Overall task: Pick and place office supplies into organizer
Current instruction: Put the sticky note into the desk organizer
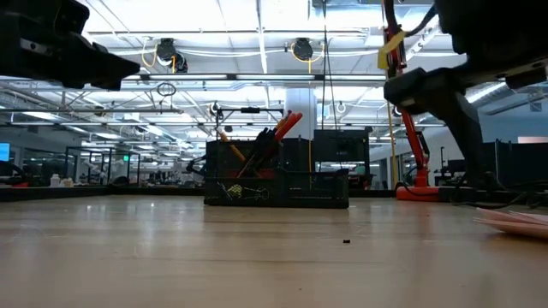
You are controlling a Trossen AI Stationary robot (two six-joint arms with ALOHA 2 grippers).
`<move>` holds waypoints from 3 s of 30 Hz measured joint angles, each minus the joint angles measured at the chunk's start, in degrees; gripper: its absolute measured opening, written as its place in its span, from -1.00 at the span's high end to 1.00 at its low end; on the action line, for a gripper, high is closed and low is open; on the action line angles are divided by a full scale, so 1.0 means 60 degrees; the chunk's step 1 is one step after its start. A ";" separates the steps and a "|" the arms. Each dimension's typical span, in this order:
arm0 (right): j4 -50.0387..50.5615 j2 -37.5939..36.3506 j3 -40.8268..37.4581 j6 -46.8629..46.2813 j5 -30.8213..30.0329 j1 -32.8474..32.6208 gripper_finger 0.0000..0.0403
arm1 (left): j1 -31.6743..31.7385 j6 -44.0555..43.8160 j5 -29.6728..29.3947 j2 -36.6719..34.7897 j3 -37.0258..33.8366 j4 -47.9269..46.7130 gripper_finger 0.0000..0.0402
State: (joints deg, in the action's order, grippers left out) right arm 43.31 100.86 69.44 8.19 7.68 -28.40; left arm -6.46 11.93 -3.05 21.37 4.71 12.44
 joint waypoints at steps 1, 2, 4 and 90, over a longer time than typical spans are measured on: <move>-0.0021 -0.0004 -0.0006 0.0307 -0.0011 0.0013 -0.32 | 0.0004 0.0014 0.0000 0.0000 0.0000 -0.0028 0.95; -0.0079 -0.0010 -0.0002 0.0620 -0.0041 0.0030 -0.32 | 0.0000 0.0040 0.0000 0.0000 0.0000 -0.0058 0.95; -0.0280 -0.0044 -0.0002 0.1043 -0.0175 0.0078 -0.32 | 0.0004 0.0064 0.0000 0.0000 0.0000 -0.0068 0.95; -0.5233 -0.3693 -0.3084 -0.0582 -0.3997 0.2410 1.00 | 0.0000 -0.0071 -0.0007 0.0000 0.0000 -0.0104 0.95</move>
State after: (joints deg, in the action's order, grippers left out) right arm 11.92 78.70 50.94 4.69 -16.30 -13.94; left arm -6.46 11.51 -3.09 21.37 4.71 11.81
